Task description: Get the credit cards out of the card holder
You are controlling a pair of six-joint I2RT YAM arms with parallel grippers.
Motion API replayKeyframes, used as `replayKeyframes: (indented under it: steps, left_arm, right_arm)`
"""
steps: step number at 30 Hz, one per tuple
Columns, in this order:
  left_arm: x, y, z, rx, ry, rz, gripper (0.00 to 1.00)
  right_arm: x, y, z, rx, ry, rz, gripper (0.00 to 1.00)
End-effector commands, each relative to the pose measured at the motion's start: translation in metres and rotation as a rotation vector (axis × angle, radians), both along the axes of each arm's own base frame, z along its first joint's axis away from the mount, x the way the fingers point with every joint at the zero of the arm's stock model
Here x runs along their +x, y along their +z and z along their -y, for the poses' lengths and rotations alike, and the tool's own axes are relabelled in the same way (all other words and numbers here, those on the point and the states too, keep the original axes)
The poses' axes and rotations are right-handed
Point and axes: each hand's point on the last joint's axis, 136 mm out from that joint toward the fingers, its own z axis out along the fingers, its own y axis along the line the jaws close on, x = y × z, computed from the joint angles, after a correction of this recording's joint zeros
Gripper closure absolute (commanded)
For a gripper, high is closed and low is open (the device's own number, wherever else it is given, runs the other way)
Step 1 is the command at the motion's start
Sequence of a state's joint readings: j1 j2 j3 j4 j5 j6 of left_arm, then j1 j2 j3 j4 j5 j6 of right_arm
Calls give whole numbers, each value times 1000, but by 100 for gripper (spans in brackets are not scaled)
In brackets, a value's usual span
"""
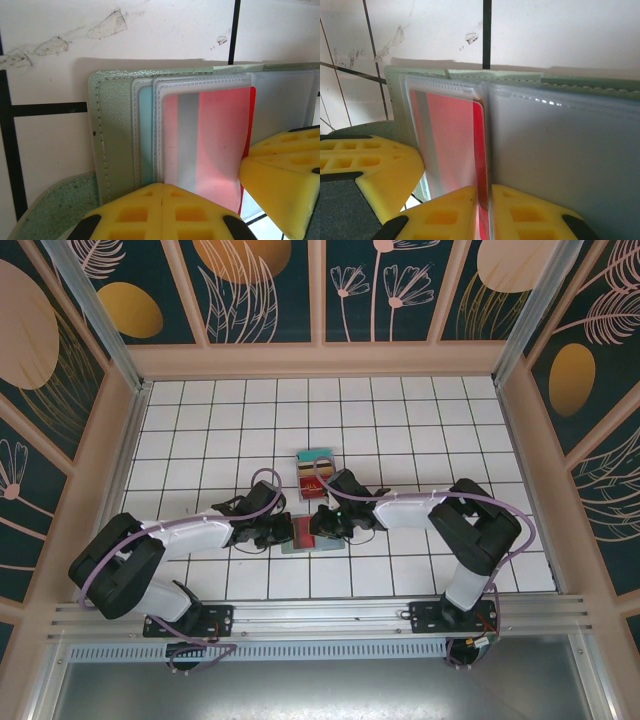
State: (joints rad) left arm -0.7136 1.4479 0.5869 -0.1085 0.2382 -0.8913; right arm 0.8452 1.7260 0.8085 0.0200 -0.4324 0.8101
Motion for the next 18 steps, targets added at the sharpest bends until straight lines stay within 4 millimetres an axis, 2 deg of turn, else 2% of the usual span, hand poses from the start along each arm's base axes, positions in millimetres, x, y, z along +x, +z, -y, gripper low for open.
replayKeyframes:
  steps: [1,3,6,18]
  left_arm:
    - [-5,-7,-2,28,-16,-26,97]
    - [-6,-8,-2,28,-16,-29,97]
    - [-6,-8,-2,27,-15,-28,98]
    - [-10,-21,-23,142,18,-55,100]
  right_arm:
    - [-3,-6,-1,8,10,-23,83]
    - [-3,-5,-2,13,12,-20,83]
    - [-4,-4,-2,12,14,-19,99]
    - [2,-5,26,-24,-49,-6,100]
